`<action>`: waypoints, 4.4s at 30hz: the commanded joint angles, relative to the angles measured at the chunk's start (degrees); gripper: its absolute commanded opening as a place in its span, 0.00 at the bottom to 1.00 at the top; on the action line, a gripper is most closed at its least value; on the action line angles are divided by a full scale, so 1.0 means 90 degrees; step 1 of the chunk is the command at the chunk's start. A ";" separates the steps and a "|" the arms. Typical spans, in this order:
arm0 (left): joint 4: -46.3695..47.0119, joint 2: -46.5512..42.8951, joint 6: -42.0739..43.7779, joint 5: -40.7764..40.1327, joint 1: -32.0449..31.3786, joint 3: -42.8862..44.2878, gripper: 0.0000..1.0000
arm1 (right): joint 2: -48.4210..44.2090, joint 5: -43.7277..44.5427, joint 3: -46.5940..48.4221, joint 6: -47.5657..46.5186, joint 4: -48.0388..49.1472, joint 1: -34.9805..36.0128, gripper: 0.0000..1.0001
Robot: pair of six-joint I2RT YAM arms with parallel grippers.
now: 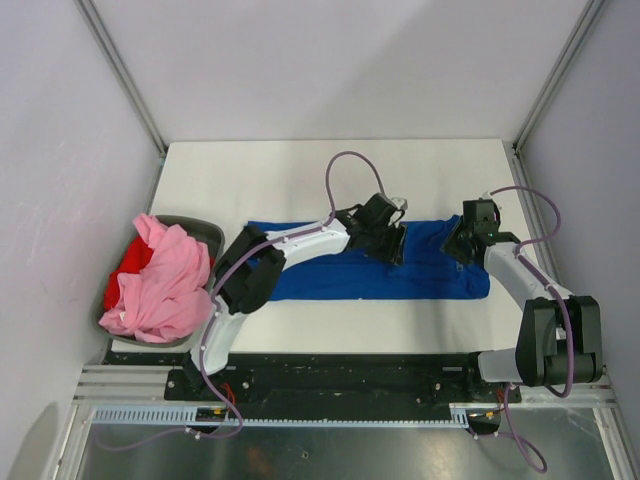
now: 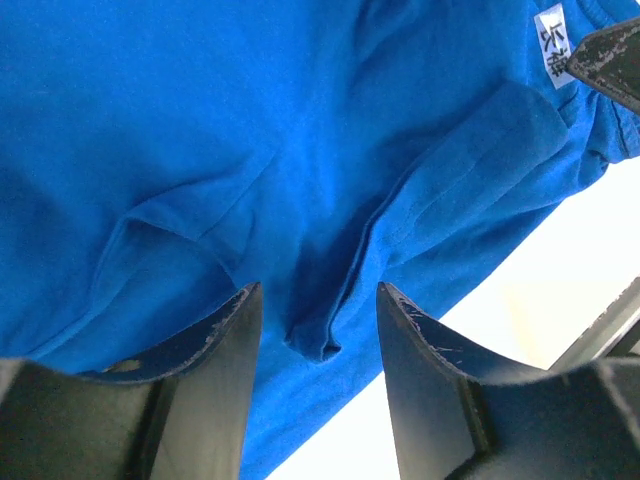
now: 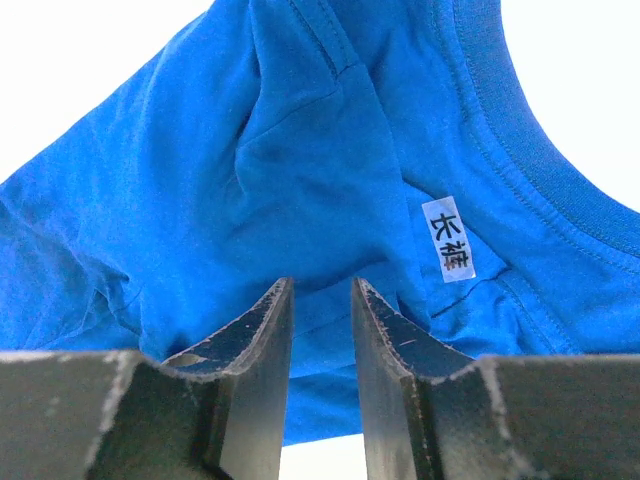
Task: Fold and stack the t-shirts
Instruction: Fold the other side of the tshirt into a rectangle
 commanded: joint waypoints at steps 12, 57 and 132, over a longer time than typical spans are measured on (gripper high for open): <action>0.0097 -0.0135 0.0164 0.0189 -0.0301 0.0108 0.54 | -0.0145 -0.0040 0.0130 -0.0113 -0.0073 0.0009 0.33; 0.0106 -0.0406 0.1054 0.0776 -0.0541 -0.0848 0.50 | 0.0067 0.0746 -0.0187 -0.0226 -0.0960 0.0610 0.32; 0.0106 0.0324 -0.0404 -0.0190 0.1921 0.0035 0.50 | 0.2685 -0.0329 0.2173 -0.0440 0.1279 -0.0929 0.30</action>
